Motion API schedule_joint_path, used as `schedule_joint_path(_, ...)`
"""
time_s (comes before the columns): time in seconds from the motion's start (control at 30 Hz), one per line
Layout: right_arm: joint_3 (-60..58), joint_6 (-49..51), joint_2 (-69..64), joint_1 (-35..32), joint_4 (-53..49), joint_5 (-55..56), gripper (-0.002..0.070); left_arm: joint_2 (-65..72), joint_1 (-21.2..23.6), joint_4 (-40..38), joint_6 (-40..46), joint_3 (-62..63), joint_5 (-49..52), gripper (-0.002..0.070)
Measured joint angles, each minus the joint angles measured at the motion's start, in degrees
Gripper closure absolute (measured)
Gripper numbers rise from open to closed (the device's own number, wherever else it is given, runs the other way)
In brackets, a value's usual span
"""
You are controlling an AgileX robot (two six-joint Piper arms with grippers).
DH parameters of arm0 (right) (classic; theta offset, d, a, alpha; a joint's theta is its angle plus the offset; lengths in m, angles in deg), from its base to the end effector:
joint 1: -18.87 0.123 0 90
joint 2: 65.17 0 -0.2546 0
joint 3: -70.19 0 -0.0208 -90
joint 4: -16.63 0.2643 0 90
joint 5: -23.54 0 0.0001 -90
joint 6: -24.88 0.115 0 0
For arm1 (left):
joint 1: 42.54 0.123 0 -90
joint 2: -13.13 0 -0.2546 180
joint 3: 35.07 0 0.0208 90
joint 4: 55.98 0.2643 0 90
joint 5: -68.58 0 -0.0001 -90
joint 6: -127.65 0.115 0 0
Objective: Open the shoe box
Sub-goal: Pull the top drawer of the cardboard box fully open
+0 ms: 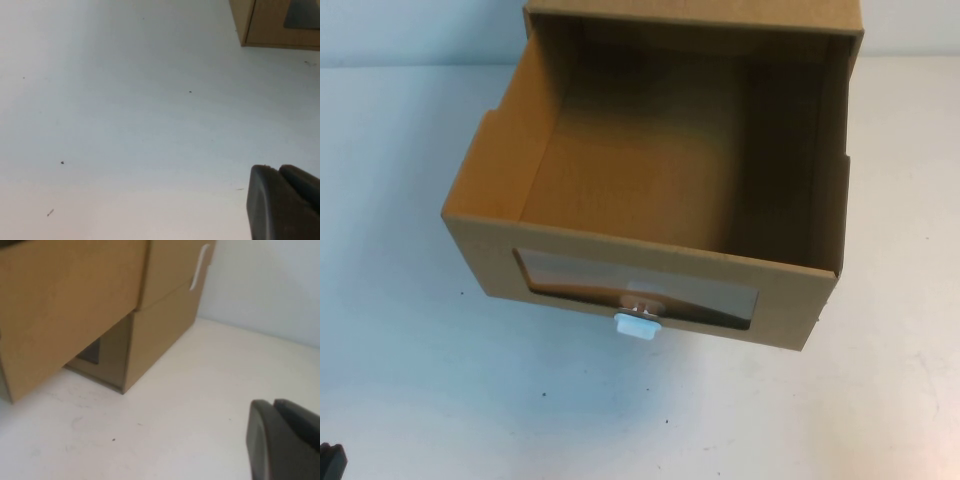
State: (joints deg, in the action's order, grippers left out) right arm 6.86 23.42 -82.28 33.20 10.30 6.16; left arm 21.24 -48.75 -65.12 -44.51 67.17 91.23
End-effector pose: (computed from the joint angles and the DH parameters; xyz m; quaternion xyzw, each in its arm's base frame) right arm 0.1247 0.0279 0.2468 -0.1320 0.7414 0.0268 0.6574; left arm 0.1176 -0.0199 0.1626 0.0575 0.8081 -0.0596 0.5832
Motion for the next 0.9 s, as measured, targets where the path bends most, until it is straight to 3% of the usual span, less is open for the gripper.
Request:
schedule_joint_path(0.13, -4.67, -7.38, 3.71, -1.02, 6.33, 2.93, 0.0689, 0.00, 0.00, 0.00, 0.00, 0.00, 0.00, 0.0680)
schedule_joint_path(0.43, -11.97, -0.66, 8.08, -4.09, 7.46, 1.10, 0.0689, 0.00, 0.00, 0.00, 0.00, 0.00, 0.00, 0.0680)
schedule_joint_path(0.63, -14.23, 0.10, 8.80, -6.30, 9.28, -5.45, 0.0690, -0.10, 0.00, -0.09, 0.00, 0.00, 0.04, 0.0680)
schedule_joint_path(0.9, -14.31, 0.10, 8.80, -10.29, 13.98, -5.96, 0.0690, -0.10, 0.00, -0.09, 0.00, 0.00, 0.04, 0.0680)
